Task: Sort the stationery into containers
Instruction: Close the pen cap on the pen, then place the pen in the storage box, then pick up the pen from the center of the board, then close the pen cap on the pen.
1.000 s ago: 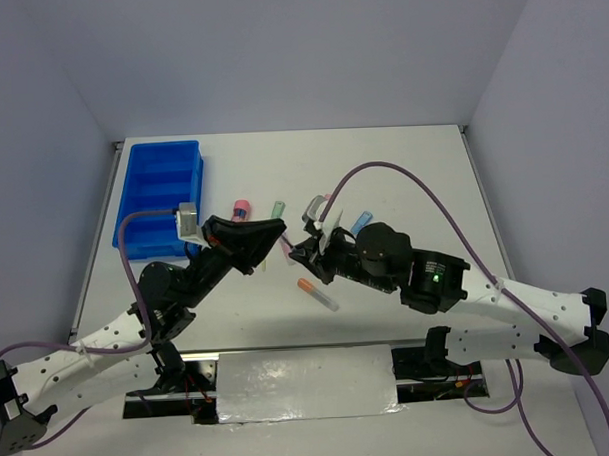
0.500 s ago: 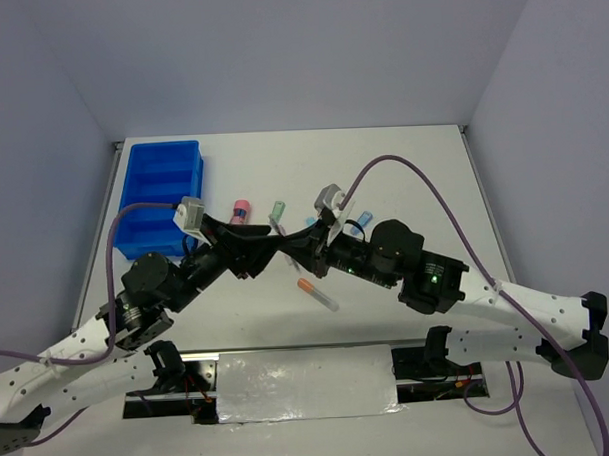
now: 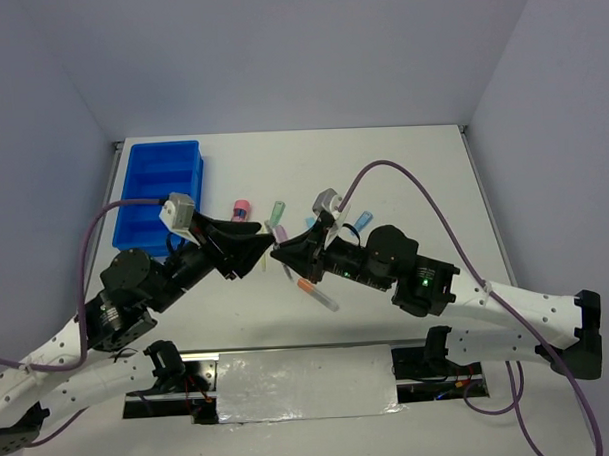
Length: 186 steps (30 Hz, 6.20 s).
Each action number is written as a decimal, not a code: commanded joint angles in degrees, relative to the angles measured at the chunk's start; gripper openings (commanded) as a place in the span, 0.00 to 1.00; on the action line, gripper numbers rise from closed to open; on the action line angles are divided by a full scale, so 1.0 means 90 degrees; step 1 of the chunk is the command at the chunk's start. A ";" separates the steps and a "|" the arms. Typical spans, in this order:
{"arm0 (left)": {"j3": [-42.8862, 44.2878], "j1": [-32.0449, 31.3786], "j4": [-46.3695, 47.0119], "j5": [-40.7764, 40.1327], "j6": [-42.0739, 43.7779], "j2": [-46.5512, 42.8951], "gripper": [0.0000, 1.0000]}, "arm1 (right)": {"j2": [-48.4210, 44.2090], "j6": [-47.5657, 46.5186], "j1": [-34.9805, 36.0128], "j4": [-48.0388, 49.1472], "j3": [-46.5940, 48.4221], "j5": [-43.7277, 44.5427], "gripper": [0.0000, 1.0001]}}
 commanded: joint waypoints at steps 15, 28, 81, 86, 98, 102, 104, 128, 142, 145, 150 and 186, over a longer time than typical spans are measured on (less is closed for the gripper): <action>-0.0150 -0.0025 -0.0050 -0.0153 0.0012 0.0597 0.09 | 0.0213 0.0075 0.0077 0.0424 0.0116 -0.0275 0.00; 0.0436 0.0676 -0.2812 -0.4907 -0.2814 0.0665 0.00 | -0.0441 0.0562 -0.0176 -0.0131 -0.1212 0.1988 1.00; 0.0308 0.7690 -0.1974 -0.1433 -0.3807 0.3284 0.95 | -0.2161 0.1266 -0.0157 -0.1743 -0.1857 0.2175 1.00; 0.1108 0.7486 -0.2002 -0.0585 -0.2434 0.2570 0.99 | -0.1927 0.1529 -0.0661 -0.2336 -0.1585 0.2576 1.00; 0.0974 0.2576 -0.3556 -0.1911 -0.2028 0.3757 0.94 | -0.0257 0.1969 -0.3066 -0.4076 -0.0345 0.1404 1.00; 0.0905 0.2309 -0.3332 -0.1629 -0.2058 0.4697 0.85 | -0.0110 0.1911 -0.3408 -0.4438 -0.0168 0.1082 1.00; 0.0905 0.2280 -0.3088 -0.1463 -0.1941 0.5135 0.83 | -0.0061 0.1891 -0.3428 -0.4526 -0.0148 0.1092 1.00; 0.1638 0.2582 -0.2522 -0.1033 -0.1385 0.7579 0.56 | 0.0105 0.1520 -0.3438 -0.4029 -0.0558 0.0223 0.96; 0.0485 0.2300 -0.2530 -0.0828 -0.1570 0.6652 0.00 | 0.0466 0.1218 -0.3954 -0.3424 -0.0656 -0.0927 0.97; 0.0495 0.2153 -0.2745 -0.0857 -0.1473 0.6077 0.00 | 0.0885 0.0994 -0.4500 -0.3306 -0.0617 -0.1144 0.97; 0.0417 0.1850 -0.2638 -0.0439 -0.1034 0.4564 0.00 | 0.1813 0.0778 -0.4903 -0.3462 -0.0189 -0.0501 0.97; -0.0140 0.1782 -0.3790 0.1321 0.0286 0.0362 0.00 | 0.4578 0.0807 -0.5157 -0.3687 0.0125 -0.0178 0.23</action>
